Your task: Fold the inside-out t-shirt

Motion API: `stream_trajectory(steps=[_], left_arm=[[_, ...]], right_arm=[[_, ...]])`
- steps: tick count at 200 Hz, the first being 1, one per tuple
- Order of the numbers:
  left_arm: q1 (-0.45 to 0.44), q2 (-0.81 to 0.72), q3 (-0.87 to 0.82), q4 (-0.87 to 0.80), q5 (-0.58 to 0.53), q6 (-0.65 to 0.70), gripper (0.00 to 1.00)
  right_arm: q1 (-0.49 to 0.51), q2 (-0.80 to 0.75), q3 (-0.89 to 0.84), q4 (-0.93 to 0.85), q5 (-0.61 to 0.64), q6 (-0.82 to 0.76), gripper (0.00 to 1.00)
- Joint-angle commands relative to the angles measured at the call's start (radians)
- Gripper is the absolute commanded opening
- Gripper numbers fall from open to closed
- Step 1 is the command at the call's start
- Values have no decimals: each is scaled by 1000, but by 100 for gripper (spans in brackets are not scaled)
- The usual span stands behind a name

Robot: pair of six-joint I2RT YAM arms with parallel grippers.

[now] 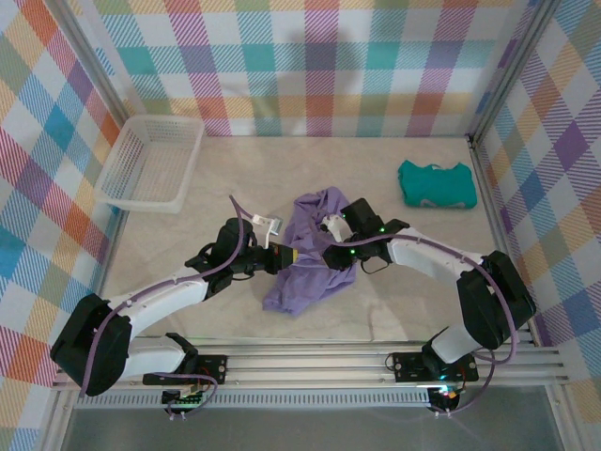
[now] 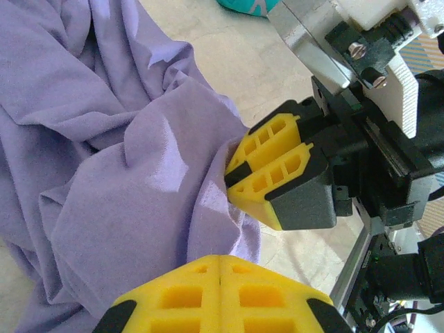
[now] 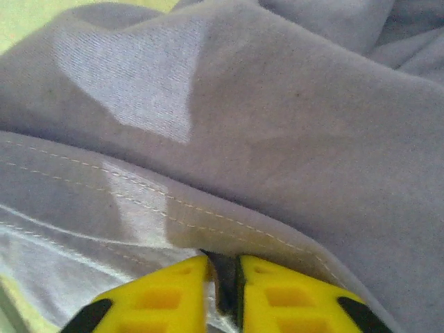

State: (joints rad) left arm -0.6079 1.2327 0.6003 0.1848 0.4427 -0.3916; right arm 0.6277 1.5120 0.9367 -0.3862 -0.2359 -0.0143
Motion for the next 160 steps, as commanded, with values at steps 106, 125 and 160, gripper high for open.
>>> stream_trajectory(steps=[106, 125, 160], left_arm=[[17, 24, 58, -53, -82, -47, 0], [18, 54, 75, -61, -58, -52, 0], [17, 122, 98, -62, 37, -50, 0]], right_arm=[[-8, -270, -227, 112, -245, 11, 0], [-8, -341, -290, 194, -251, 13, 0], [-8, -440, -370, 341, -227, 28, 0]])
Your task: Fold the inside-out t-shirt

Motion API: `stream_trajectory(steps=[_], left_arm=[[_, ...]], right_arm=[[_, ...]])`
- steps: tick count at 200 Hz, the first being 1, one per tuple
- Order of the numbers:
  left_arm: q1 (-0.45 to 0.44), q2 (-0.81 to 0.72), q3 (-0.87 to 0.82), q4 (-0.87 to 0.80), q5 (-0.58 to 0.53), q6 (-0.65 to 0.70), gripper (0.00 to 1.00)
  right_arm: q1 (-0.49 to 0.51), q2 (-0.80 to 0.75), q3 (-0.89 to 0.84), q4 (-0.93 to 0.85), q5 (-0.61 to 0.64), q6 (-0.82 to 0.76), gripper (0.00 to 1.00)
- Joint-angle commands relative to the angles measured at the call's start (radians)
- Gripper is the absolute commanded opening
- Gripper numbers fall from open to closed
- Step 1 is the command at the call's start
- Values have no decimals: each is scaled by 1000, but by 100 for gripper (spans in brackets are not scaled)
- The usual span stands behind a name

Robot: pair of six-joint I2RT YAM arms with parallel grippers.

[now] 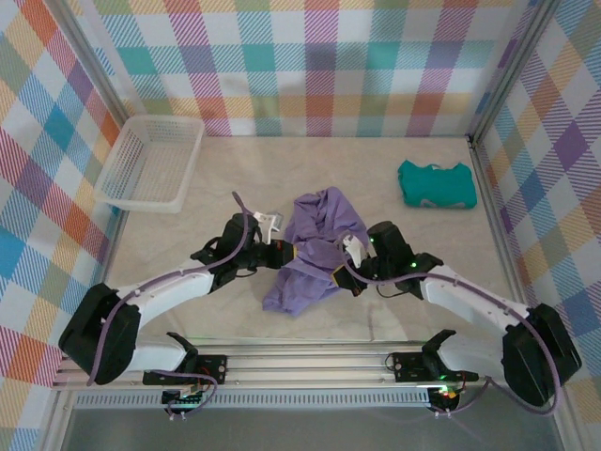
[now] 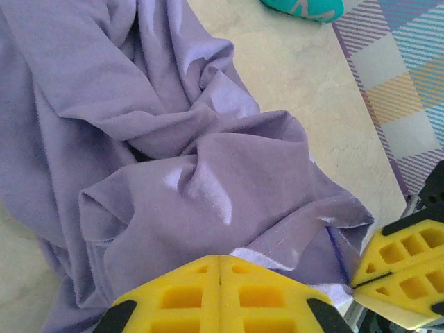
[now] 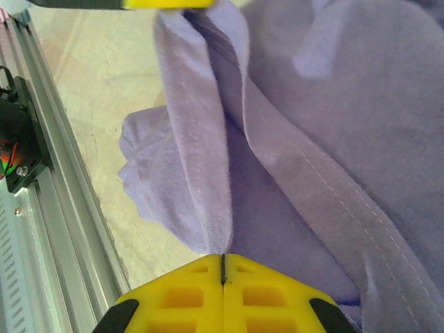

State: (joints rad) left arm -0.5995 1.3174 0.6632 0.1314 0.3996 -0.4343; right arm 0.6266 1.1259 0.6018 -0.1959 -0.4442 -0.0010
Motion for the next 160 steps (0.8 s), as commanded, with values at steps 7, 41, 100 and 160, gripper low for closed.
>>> stream_trajectory(steps=[7, 41, 100, 160], left_arm=[[10, 48, 36, 0, 98, -6, 0], [9, 53, 19, 50, 152, 3, 0], [10, -46, -13, 15, 60, 11, 0], [10, -7, 21, -28, 27, 34, 0]], right_arm=[[-7, -60, -42, 165, -2, 19, 0], [-7, -8, -4, 92, 112, 26, 0], [-7, 82, 84, 17, 272, 132, 0], [-14, 149, 150, -16, 319, 154, 0]])
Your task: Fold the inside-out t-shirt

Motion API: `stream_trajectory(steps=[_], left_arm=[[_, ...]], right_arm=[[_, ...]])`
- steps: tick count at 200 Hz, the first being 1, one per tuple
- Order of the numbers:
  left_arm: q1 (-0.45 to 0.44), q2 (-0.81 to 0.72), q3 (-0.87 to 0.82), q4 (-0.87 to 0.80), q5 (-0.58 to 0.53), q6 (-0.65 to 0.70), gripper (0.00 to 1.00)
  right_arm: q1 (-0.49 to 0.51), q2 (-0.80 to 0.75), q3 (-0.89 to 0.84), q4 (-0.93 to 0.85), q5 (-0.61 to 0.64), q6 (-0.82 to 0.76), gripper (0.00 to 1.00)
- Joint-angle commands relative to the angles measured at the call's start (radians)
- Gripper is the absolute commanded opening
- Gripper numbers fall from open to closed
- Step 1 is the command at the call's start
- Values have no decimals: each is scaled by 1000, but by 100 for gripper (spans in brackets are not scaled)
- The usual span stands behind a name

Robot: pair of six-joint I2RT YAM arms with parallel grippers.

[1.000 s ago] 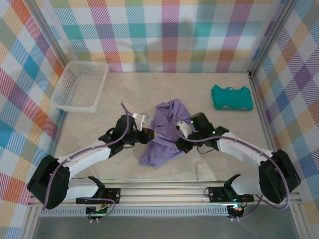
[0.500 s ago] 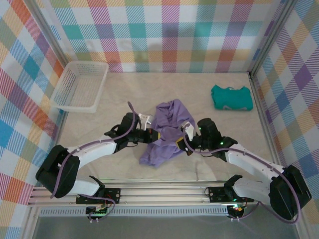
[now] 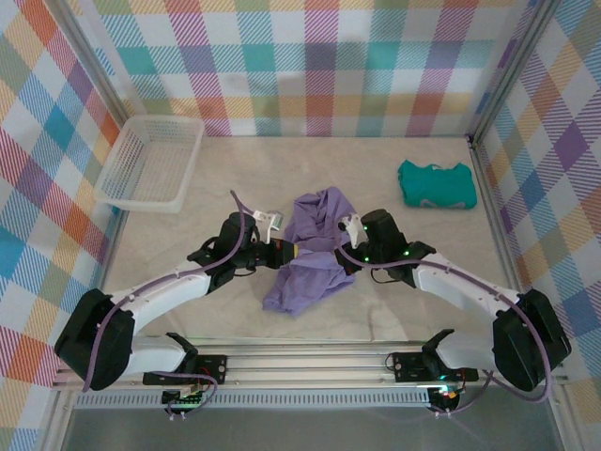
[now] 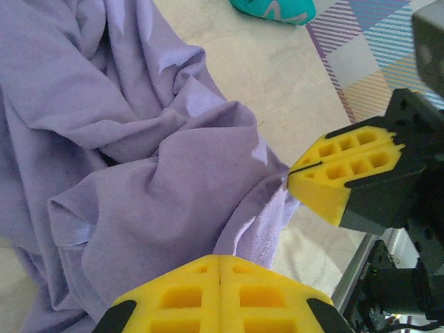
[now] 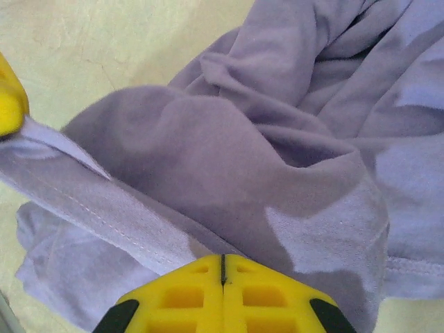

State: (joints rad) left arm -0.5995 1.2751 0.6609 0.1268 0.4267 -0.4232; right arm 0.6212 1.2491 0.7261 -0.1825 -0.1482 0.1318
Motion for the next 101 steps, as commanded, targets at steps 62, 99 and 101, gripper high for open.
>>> stream_trajectory(steps=[62, 99, 101], left_arm=[[16, 102, 63, 0, 78, 25, 16], [28, 95, 53, 19, 113, 16, 31], [29, 94, 52, 20, 114, 15, 32]], right_arm=[[-31, 45, 36, -42, 19, 20, 0], [-47, 58, 48, -55, 15, 15, 0], [-47, 58, 48, -56, 14, 15, 0]])
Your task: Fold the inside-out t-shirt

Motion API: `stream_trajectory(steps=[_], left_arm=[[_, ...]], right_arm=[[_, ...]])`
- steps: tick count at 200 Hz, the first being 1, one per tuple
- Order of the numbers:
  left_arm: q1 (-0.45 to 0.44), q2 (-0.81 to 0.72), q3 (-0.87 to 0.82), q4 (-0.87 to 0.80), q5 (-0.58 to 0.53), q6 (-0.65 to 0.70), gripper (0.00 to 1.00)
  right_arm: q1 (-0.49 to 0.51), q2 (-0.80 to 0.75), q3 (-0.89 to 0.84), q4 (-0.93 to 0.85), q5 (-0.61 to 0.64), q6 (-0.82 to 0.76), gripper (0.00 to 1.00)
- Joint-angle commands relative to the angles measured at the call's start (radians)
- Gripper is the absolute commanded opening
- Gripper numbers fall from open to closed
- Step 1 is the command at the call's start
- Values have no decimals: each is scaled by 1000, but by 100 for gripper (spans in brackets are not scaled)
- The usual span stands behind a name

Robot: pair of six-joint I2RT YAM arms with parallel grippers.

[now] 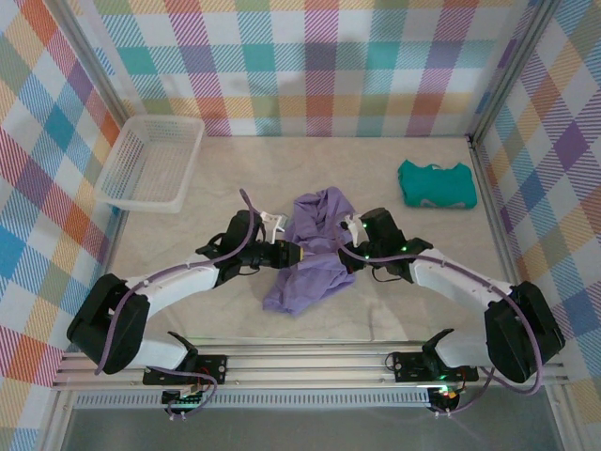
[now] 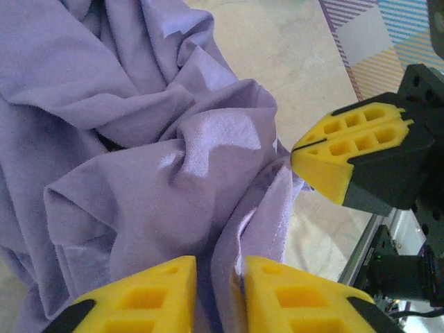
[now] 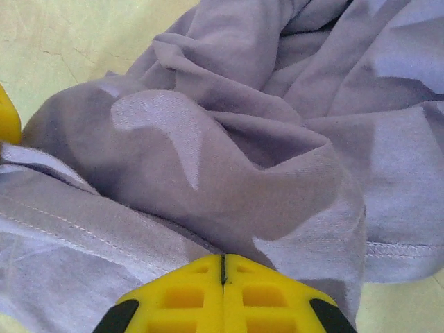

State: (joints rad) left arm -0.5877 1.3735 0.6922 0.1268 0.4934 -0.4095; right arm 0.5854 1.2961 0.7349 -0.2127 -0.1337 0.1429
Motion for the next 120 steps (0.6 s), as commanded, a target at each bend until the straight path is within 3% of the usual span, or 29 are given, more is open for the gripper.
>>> stream_trajectory(steps=[1, 52, 87, 120], left_arm=[[17, -4, 20, 20, 48, 0, 33], [17, -42, -3, 51, 95, 8, 57], [17, -60, -5, 34, 105, 42, 63], [15, -37, 34, -59, 38, 97, 63]], right_arm=[[-11, 11, 40, -26, -1, 3, 0], [-19, 30, 58, -34, -19, 4, 0], [-21, 41, 70, -37, -24, 4, 0], [-21, 43, 74, -36, -30, 3, 0]])
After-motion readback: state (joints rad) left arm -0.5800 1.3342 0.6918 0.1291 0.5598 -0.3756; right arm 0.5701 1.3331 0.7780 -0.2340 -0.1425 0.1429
